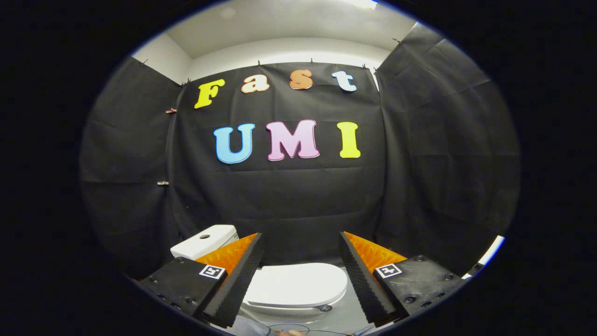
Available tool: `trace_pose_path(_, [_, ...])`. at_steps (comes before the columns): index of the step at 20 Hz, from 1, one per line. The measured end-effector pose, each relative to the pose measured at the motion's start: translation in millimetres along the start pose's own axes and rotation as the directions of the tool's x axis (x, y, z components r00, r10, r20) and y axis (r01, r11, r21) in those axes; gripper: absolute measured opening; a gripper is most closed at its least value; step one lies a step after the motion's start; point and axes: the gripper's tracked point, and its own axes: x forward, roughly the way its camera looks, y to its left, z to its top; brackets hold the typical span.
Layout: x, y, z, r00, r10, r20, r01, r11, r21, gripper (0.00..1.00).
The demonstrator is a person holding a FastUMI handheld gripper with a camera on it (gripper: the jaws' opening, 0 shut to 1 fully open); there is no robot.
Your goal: Open the toilet lid.
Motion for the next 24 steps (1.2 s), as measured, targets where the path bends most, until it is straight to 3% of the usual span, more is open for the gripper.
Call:
trace_pose_path(5, [32.0, -40.0, -65.1, 0.993, -0.026, -0.112, 0.042, 0.990, 0.134, 0.99])
trace_pose_path(9, [57.8, -79.2, -132.4, 0.973, -0.052, -0.225, 0.113, 0.957, 0.268, 0.99])
trace_pose_path(17, [96.9, -130.0, -280.0, 0.889, -0.042, -0.456, 0.255, 0.873, 0.416, 0.97])
trace_pose_path(21, [112.5, -136.6, -345.9, 0.832, 0.018, -0.555, 0.306, 0.819, 0.485, 0.96])
trace_pose_path(22, [112.7, -134.7, -361.6, 0.816, 0.043, -0.577, 0.317, 0.801, 0.508, 0.85])
trace_pose_path(24, [113.5, -130.6, -388.6, 0.791, 0.082, -0.606, 0.336, 0.770, 0.543, 0.85])
